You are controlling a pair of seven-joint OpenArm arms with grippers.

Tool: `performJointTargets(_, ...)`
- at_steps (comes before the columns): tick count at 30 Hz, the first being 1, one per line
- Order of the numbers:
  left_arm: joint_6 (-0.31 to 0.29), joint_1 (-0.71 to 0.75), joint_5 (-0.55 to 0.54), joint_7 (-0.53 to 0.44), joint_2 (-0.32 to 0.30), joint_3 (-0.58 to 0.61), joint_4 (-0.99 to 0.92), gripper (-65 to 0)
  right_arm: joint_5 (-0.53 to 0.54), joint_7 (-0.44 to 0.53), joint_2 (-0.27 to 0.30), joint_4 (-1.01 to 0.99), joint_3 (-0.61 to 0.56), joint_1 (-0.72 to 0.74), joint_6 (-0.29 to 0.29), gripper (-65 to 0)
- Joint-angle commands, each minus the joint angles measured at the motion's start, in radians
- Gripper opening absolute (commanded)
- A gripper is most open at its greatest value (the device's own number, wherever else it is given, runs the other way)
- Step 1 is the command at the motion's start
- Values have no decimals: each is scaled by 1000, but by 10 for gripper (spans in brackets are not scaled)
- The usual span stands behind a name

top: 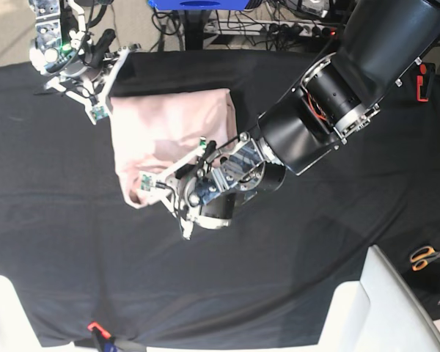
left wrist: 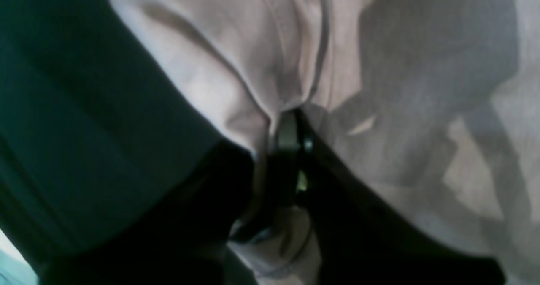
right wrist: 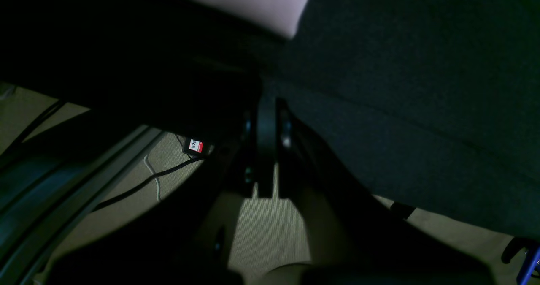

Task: Fold the T-shirt properly
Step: 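Grasp the bundle edge with the left gripper and tuck it under, then release the bundle and move the left gripper to its hem corner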

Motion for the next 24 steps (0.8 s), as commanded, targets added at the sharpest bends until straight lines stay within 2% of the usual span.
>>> performJointTargets(1,9,-42,12,4,5,-8,16,-505,5,7,3,18,4,1,-3,-650)
performJointTargets(3,9,-51,12,4,5,-9,16,-415,5,7,3,18,4,1,-3,-650)
performJointTargets(10,9,-96,6,5,-7,-20,92,-169,5,7,3,18,2,0,-3,-650)
performJointTargets(12,9,-94,10,24,-7,-80,134,-99,5,6,3,16,2,0,-3,-650)
performJointTargets(15,9,-88,3,131,-4,-203,218,-35,5,6,3,16,2,-2,-3,-650)
performJointTargets(17,9,-68,1,183,-7,-278,273,-38,5,6,3,16,2,-2,-3,-650)
performJointTargets(20,9,-10,1,246,-18,-404,312,-105,5,6,3,16,2,-2,-3,-650)
performJointTargets(22,9,28,1,257,-25,-459,320,-186,5,6,3,16,1,-2,-3,-650)
performJointTargets(24,9,65,-4,262,-30,-511,323,-309,5,6,3,16,1,0,-3,-650)
